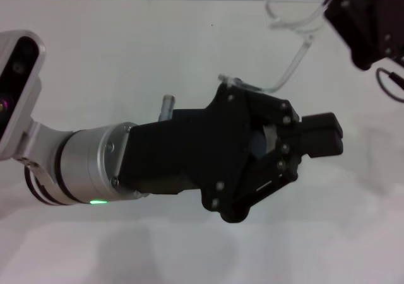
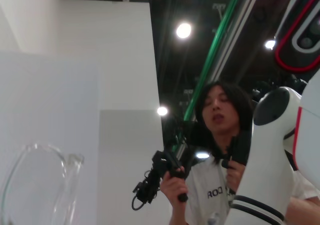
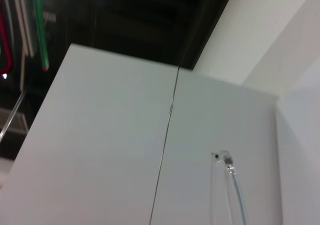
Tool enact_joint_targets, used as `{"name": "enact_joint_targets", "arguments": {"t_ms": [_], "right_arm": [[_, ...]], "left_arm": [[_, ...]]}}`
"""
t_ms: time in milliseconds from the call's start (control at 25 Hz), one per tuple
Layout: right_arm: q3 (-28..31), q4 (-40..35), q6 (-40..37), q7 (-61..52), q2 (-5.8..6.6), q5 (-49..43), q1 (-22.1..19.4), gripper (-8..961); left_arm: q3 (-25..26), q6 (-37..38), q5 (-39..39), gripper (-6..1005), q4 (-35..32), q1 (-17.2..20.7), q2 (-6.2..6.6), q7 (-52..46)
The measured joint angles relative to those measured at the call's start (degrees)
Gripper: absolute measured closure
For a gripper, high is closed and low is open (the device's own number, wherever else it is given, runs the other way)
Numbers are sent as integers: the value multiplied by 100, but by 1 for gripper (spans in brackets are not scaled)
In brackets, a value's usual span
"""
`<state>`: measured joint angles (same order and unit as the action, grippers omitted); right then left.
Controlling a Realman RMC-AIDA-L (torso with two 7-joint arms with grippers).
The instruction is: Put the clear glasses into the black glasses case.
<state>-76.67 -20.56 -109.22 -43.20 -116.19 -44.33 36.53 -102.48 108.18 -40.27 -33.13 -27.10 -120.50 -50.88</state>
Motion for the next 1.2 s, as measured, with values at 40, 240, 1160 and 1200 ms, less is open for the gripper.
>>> {"name": "enact_joint_targets", "arguments": {"t_ms": [40, 240, 1160, 1200], "right_arm": [[-97, -11, 72, 56, 0, 1, 0, 836], [-554, -89, 430, 152, 0, 2, 54, 837], [-1432, -519, 1458, 364, 0, 421, -106, 838], [-1484, -520, 1485, 365, 0, 408, -107, 838]], "left_arm": [[-2, 0, 40, 948, 0, 5, 0, 7], [-5, -81, 128, 948, 87, 2, 0, 32], [38, -342, 497, 948, 535, 69, 10, 201], [40, -341, 516, 948, 535, 73, 9, 201]]}}
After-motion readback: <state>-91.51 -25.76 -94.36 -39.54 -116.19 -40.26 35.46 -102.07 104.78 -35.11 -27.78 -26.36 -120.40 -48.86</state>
